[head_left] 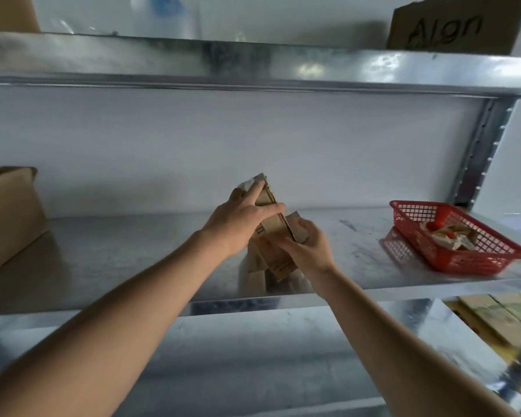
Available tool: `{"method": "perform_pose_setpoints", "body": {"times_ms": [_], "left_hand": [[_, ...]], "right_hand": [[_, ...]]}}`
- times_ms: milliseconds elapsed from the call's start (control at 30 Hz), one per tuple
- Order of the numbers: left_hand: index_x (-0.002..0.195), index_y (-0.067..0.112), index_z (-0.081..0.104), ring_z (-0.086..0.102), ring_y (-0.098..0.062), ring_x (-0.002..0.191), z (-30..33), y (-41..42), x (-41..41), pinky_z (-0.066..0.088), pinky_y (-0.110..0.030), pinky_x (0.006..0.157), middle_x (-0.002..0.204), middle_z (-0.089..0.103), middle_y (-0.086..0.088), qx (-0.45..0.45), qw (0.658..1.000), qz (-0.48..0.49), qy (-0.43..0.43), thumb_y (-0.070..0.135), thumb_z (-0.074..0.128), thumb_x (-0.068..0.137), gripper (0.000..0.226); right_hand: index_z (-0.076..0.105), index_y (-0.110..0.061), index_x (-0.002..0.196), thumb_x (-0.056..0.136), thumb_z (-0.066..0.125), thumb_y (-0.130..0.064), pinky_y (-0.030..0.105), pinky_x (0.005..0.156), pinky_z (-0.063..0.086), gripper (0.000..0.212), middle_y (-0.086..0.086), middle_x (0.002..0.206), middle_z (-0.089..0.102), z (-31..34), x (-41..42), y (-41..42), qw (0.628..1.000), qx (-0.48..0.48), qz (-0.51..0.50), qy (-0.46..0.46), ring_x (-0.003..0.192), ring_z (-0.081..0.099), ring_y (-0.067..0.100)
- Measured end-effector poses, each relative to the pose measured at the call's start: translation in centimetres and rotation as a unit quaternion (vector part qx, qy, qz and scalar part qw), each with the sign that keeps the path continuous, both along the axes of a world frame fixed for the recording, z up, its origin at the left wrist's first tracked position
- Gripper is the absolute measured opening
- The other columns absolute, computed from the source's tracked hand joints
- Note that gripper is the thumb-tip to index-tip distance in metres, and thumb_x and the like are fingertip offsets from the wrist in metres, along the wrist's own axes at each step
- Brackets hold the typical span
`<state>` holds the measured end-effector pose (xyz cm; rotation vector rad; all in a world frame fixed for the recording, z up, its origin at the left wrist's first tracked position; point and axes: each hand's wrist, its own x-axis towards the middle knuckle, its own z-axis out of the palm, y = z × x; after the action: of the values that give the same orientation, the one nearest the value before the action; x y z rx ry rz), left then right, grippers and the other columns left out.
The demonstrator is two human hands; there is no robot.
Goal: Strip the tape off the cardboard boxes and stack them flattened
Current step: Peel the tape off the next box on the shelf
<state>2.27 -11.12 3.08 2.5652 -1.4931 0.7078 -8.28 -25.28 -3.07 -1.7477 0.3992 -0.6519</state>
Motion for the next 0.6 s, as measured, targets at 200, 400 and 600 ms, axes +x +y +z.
{"method": "perform_pose_setpoints", "body": {"times_ms": [200,400,600], "left_hand": [[0.153,0.050,0.035,0.025,-0.044,0.144,-0.9,-3.2,-2.6,0.057,-0.054,0.093,0.168,0.007,-0.009,0.083,0.996,-0.024,-0.029,-0.015,0.061,0.086,0.098],[0.149,0.045,0.046,0.017,-0.034,0.145,-1.6,-4.5,-3.3,0.053,-0.049,0.101,0.166,0.008,0.001,0.099,0.991,-0.090,-0.018,-0.009,0.069,0.079,0.092],[0.160,0.050,-0.005,0.032,-0.018,0.148,-1.4,-4.5,-2.4,0.026,-0.035,0.118,0.164,0.034,0.011,-0.052,0.955,-0.120,0.265,0.030,0.066,0.092,0.101]], "right_hand": [[0.063,-0.039,0.104,0.084,0.058,-0.013,0.017,0.055,0.054,0.033,-0.017,0.090,0.074,-1.1,-2.0,-2.1,0.999,0.030,-0.020,0.007,0.074,0.071,-0.002],[0.059,-0.024,0.138,0.093,0.047,-0.001,0.034,0.092,0.050,0.051,-0.003,0.124,0.061,0.0,-2.8,-3.9,0.994,-0.070,-0.083,0.034,0.111,0.055,0.014],[0.054,-0.034,0.145,0.091,0.037,0.005,0.045,0.108,0.049,0.069,-0.005,0.150,0.053,0.5,-3.8,-5.0,0.995,-0.054,-0.086,-0.007,0.122,0.058,0.014]]}}
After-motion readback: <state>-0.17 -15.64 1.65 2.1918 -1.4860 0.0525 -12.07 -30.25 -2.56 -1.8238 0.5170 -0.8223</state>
